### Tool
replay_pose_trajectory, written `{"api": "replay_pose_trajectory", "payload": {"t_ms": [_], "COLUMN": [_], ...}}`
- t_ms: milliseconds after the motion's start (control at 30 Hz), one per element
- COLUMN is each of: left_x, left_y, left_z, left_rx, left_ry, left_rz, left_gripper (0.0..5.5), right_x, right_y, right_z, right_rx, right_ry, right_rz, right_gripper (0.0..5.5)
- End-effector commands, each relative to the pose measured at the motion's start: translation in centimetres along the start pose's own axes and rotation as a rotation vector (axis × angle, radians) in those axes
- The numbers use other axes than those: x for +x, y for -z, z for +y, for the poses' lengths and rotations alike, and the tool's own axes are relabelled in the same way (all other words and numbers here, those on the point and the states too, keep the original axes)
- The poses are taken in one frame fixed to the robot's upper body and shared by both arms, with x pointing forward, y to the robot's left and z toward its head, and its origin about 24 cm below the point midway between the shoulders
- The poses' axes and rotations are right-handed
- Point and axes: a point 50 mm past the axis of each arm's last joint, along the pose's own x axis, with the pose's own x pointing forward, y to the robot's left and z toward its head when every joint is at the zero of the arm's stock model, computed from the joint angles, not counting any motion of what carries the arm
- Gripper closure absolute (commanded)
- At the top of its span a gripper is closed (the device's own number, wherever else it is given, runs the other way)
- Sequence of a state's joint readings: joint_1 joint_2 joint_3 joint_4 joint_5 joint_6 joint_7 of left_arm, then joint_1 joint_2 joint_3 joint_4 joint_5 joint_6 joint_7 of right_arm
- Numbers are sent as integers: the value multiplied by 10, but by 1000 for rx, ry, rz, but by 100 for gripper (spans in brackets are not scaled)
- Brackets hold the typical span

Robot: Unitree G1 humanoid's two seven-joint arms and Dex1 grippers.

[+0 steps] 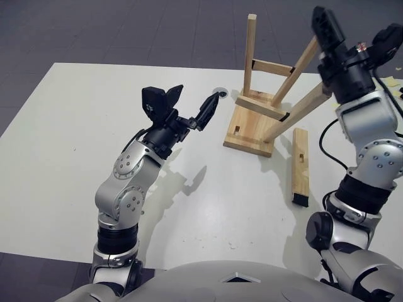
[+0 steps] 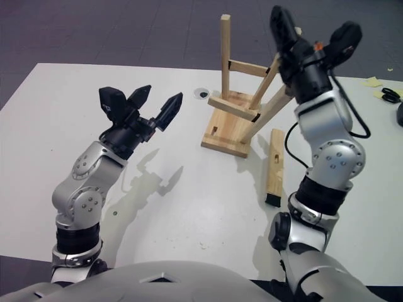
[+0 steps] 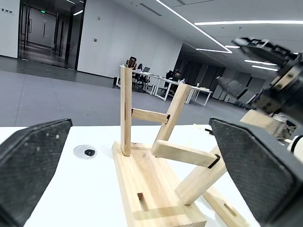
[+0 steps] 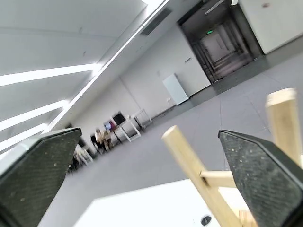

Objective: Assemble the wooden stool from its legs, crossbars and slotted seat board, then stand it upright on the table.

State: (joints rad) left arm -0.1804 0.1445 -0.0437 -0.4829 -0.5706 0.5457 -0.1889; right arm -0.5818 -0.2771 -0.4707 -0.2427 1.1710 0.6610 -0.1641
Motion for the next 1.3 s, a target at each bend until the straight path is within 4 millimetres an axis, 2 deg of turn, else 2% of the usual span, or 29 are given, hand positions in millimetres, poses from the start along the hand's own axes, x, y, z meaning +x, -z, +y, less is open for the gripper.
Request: {"api": "replay_pose_trajectory", "payload": {"t_ms": [33, 133, 200, 267, 333, 400, 467, 567, 633, 767, 900, 1133, 1267, 1300], "left_x": [-1, -4, -6, -6, -4, -1, 2, 5, 6, 3, 2, 0, -2, -2], "left_y": [15, 36, 50, 62, 71, 77, 82, 86, 84, 73, 68, 70, 72, 72], "left_z": [27, 45, 49, 50, 47, 42, 38, 35, 32, 35, 37, 30, 29, 29], "left_rx": [181, 484, 549, 600, 631, 609, 593, 580, 580, 593, 612, 622, 623, 622], "left_ry": [-133, -157, -137, -101, -53, -24, 1, 19, 35, 14, 7, 17, 15, 13], "left_rz": [137, 330, 412, 472, 506, 503, 499, 490, 470, 434, 426, 431, 437, 437], "left_gripper": [10, 10, 10, 10, 10, 10, 10, 10, 10, 10, 10, 10, 10, 10], "right_x": [9, 3, -3, -11, -24, -41, -63, -96, -110, -115, -121, -150, -153, -153], "right_y": [-39, -56, -58, -53, -43, -25, -13, -10, -11, -7, 12, 58, 64, 63], "right_z": [3, -28, -51, -70, -92, -114, -133, -159, -169, -161, -144, -130, -119, -119], "right_rx": [91, 23, -50, -208, -434, -637, -705, -773, -760, -641, -591, -617, -666, -712], "right_ry": [13, 184, 313, 410, 506, 549, 552, 540, 517, 341, 197, 167, 127, 130], "right_rz": [-184, -271, -273, -230, -137, 59, 225, 436, 548, 690, 814, 1077, 1141, 1162], "right_gripper": [11, 11, 11, 11, 11, 11, 11, 11, 11, 11, 11, 11, 11, 31]}}
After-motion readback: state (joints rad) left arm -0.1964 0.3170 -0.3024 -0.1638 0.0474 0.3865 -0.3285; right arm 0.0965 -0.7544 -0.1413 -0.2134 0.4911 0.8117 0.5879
